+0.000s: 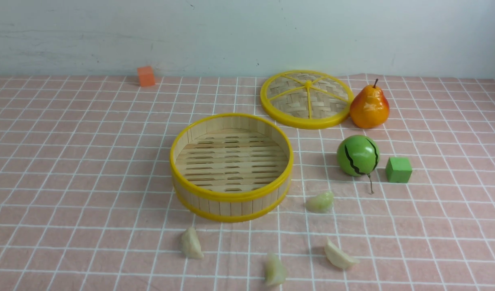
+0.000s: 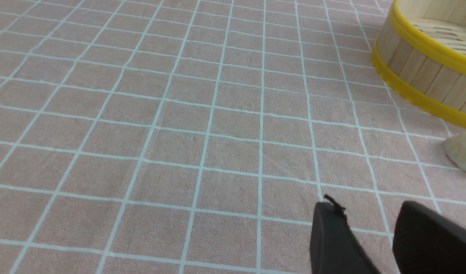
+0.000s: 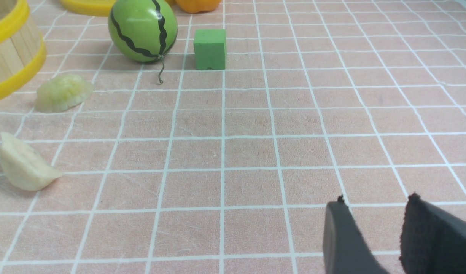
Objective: Put the dumplings into the steamer on the table with the pink tablecloth.
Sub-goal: 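Reach for and grasp a dumpling on the table with the left gripper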
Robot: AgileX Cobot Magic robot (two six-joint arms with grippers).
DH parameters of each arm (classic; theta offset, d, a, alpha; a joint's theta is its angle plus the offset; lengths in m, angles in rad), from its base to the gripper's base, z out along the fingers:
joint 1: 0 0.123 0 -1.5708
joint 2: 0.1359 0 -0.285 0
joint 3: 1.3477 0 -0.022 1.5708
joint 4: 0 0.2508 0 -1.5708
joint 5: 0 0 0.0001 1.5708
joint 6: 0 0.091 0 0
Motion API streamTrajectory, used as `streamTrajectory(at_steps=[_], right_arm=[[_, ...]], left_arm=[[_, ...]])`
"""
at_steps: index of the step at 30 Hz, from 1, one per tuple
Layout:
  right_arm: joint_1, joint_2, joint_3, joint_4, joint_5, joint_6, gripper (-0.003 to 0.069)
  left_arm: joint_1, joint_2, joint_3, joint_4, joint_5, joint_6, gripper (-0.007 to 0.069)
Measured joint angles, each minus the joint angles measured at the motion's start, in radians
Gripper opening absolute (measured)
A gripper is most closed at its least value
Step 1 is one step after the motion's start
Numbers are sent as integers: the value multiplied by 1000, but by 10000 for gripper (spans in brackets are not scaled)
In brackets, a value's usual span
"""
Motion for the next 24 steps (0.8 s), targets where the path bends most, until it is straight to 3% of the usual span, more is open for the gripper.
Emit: streamTrajectory(at_steps=[24], right_arm=[[0, 0, 0, 23, 0, 0, 240]], left_arm=[[0, 0, 0, 20, 0, 0, 238]])
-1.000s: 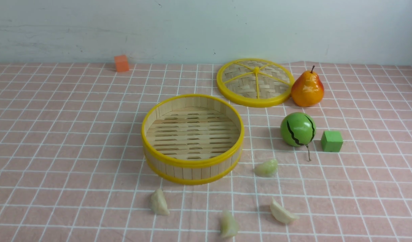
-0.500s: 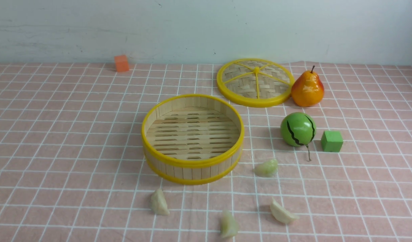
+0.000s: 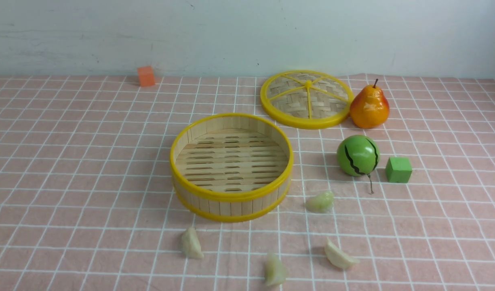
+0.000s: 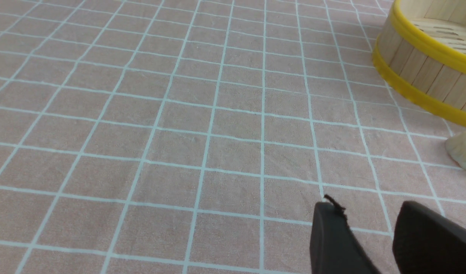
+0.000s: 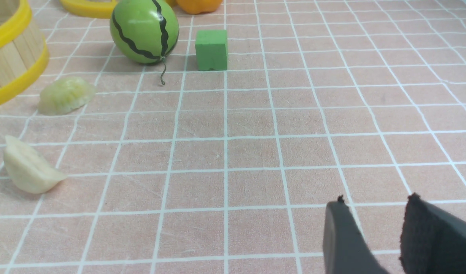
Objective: Put the dumplings into the steamer on the table with the pink tablecloth.
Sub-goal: 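Reach for and grasp a dumpling on the table with the left gripper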
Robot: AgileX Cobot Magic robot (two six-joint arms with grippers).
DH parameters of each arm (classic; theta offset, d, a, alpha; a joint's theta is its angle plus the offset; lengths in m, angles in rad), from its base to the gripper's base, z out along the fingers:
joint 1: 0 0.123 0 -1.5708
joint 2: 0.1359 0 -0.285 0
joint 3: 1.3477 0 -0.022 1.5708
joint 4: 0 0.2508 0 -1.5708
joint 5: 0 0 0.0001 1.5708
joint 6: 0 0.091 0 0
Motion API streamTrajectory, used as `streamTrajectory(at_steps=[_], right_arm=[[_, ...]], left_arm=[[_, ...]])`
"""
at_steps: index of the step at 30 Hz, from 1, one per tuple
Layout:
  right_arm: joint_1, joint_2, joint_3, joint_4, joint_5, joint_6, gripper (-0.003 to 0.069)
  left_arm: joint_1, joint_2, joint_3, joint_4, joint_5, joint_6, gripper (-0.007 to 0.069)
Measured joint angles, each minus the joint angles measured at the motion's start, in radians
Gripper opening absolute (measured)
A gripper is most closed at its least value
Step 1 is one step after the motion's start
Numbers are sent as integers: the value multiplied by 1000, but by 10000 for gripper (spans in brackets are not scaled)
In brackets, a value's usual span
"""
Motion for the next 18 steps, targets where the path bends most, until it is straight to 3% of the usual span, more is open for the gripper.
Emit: streamTrajectory(at_steps=[6, 18], right_arm=[[0, 0, 0, 28, 0, 0, 240], [0, 0, 0, 93, 0, 0, 240]], left_arm=[[0, 0, 0, 101, -26, 0, 238], [0, 0, 0, 129, -31, 0, 238]])
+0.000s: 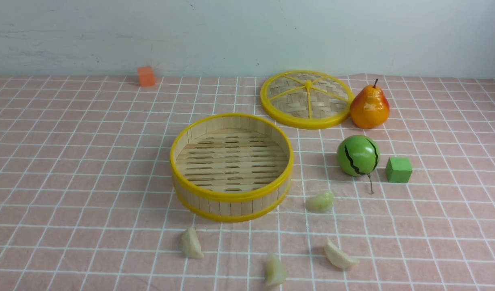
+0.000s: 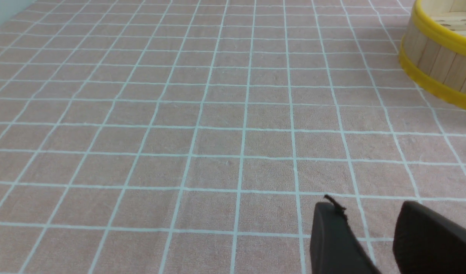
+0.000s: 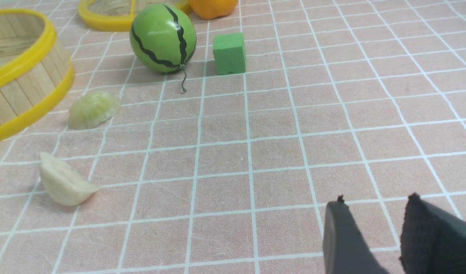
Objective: Put the dumplings into the steamer on the table with the pink tablecloth.
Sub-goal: 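Reach for and grasp a dumpling on the table with the left gripper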
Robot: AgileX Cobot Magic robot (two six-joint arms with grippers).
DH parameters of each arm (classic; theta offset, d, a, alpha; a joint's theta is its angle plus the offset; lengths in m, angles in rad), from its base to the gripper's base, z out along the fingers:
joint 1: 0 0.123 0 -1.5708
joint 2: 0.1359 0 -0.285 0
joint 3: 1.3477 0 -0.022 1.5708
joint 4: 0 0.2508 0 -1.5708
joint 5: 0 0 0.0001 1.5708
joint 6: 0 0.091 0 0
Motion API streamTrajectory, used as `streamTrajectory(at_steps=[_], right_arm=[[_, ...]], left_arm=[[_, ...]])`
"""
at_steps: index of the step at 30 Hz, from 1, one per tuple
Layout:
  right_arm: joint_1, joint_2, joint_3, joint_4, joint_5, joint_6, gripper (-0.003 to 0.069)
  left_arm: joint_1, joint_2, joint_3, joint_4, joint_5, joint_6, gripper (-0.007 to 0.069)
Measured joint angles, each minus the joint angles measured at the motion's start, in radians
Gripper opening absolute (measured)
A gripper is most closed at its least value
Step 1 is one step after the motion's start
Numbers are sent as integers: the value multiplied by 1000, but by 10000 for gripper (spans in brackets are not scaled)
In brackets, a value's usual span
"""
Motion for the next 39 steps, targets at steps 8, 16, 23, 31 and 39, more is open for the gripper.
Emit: streamTrajectory(at_steps=[8, 16, 23, 31, 39], right_arm=[[0, 0, 0, 45, 1, 0, 240], [0, 0, 4, 500, 35, 72, 240], [0, 0, 9, 810, 55, 97, 240], [0, 0, 9, 836, 62, 86, 240], [0, 68, -198, 783, 62, -180, 240]], left_arm=[[0, 0, 0, -403, -85, -277, 238], [0, 0, 0, -1006, -124, -657, 238], [0, 0, 0, -1069, -120, -673, 238], [0, 0, -141, -1083, -55, -285, 238], [0, 256, -398, -910, 134, 5, 62]])
